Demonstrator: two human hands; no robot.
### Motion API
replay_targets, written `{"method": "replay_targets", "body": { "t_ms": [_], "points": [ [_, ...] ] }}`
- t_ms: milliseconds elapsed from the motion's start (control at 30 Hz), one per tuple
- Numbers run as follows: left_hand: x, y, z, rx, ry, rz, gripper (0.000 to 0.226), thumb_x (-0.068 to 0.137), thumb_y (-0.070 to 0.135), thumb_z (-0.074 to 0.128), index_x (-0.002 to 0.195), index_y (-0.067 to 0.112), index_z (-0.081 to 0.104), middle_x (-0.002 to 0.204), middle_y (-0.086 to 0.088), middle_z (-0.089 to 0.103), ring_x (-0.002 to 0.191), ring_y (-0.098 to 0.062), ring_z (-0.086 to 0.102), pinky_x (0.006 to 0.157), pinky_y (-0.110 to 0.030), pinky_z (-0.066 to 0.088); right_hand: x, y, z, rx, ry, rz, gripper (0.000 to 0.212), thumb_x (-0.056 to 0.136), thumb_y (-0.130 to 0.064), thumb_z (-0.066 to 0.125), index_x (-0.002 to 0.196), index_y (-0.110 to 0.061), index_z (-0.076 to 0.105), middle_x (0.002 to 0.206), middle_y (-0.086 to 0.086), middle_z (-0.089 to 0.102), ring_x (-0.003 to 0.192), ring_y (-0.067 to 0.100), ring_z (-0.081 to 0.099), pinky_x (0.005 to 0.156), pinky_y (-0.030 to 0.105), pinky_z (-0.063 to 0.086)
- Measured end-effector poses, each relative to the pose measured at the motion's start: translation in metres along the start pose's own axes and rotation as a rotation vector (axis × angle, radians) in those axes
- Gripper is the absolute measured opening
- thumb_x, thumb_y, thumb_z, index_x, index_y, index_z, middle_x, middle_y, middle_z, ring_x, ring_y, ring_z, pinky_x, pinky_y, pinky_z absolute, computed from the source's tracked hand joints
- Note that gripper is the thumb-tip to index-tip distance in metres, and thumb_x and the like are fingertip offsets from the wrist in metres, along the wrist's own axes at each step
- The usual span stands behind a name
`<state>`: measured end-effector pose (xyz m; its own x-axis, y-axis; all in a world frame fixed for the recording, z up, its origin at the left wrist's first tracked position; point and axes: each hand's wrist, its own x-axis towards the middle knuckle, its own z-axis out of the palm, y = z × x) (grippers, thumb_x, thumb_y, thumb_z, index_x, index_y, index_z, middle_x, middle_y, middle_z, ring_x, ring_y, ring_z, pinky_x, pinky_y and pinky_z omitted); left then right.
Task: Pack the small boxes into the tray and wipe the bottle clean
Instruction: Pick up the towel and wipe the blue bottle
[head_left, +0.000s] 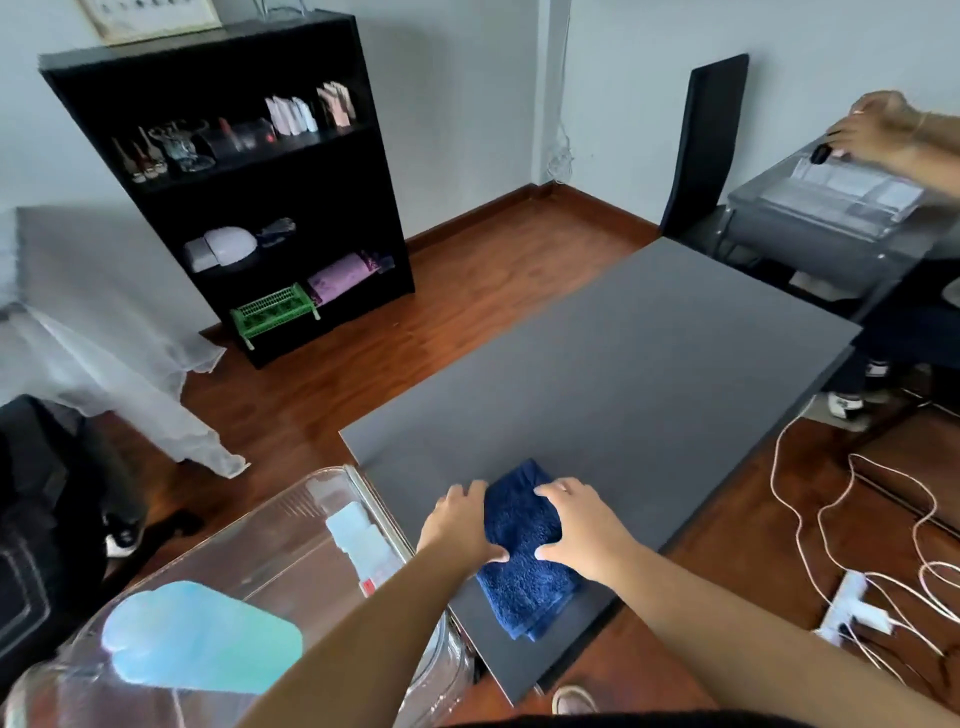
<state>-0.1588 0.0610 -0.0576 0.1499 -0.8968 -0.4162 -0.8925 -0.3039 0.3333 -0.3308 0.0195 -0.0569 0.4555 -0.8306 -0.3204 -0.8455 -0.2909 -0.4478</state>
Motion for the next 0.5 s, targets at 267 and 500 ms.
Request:
{"method": "replay_targets", "body": {
  "t_ms": [267, 500],
  "points": [
    [0.002, -0.001, -0.017, -0.231, 0.055, -0.035, 0.018, 0.083, 0.019, 0.068, 0.101, 0.017, 0.063, 0.094, -0.006, 0.067, 0.081, -0.022, 0.064, 0.072, -0.03, 0.054, 0.012, 0.003, 0.003, -0.139, 0.012, -0.029, 0.086, 0.071, -0.04, 0.073, 0.144, -0.028, 0.031, 0.144, 0.003, 0.033, 0.128, 0.024, 0.036, 0.104, 0.035, 0.035],
    [-0.024, -0.004, -0.069, -0.389, 0.079, 0.134, 0.012, 0.078, 0.014, 0.071, 0.085, 0.021, 0.065, 0.086, 0.002, 0.069, 0.08, -0.013, 0.061, 0.067, -0.019, 0.043, 0.025, -0.031, -0.02, 0.154, -0.021, -0.167, 0.071, 0.067, -0.035, 0.078, 0.128, -0.034, 0.043, 0.158, -0.003, 0.018, 0.142, 0.022, 0.023, 0.111, 0.041, 0.03]
  ]
}}
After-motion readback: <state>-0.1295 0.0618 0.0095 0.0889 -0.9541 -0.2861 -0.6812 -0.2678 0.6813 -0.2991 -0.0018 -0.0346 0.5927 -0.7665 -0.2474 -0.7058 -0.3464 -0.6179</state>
